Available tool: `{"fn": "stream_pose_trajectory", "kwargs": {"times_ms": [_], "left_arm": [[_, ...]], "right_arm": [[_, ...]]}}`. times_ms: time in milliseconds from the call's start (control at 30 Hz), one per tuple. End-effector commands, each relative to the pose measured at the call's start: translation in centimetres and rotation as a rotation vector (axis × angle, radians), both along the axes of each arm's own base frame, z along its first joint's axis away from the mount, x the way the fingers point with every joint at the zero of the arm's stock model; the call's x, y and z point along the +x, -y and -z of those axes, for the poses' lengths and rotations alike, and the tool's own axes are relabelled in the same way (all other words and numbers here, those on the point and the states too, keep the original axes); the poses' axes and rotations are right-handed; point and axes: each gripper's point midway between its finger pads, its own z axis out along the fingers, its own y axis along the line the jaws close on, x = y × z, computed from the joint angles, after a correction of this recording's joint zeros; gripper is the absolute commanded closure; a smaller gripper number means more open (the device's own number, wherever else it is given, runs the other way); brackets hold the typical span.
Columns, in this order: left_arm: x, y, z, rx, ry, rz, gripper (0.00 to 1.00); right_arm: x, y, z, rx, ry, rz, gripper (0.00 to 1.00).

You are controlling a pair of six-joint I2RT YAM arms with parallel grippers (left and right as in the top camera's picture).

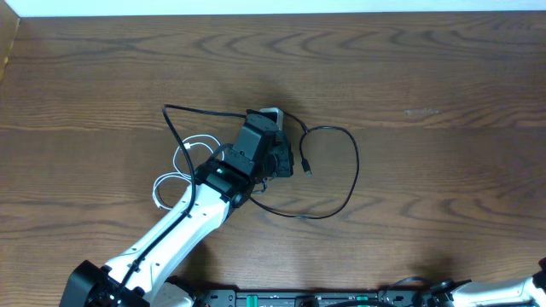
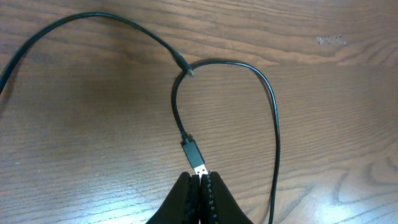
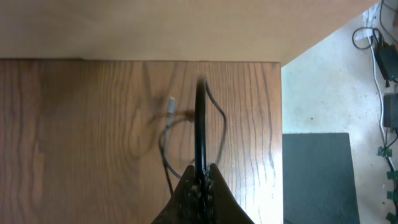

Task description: Untangle cables

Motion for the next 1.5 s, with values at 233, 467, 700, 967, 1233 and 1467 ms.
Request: {"fn": "stream_pose_trajectory", "kwargs": {"times_ms": [233,467,700,967,1233,1467], "left_arm": [[0.1,-0.2,1.7,0.039,-0.017,0.003,0.92],[0.4,0.0,1.8,0.034,-0.01,0.003,0.92],[0.4,0.0,1.8,0.034,-0.01,0.003,0.92],[0.4,0.0,1.8,0.035,-0.01,0.003,0.92],[0.4,0.0,1.8,0.035,-0.01,0.003,0.92],[0.4,0.0,1.8,0.035,-0.01,0.003,0.92]], "right_arm": [[0.4,1.6,2.2,0.028,-0.021,-0.004,0.99],[0.6,2.1,5.9,0.123,-0.063,-0.003,0.99],[0.6,2.3,8.9,0.198,-0.093,0.0,0.99],[0.7,2.3,9.0,0.198,-0.093,0.0,0.51],[0.7,2.3,9.0,0.198,-0.094,0.001,0.32],[0.6,2.4,9.0,0.197,-0.094,0.001,0.31]]}}
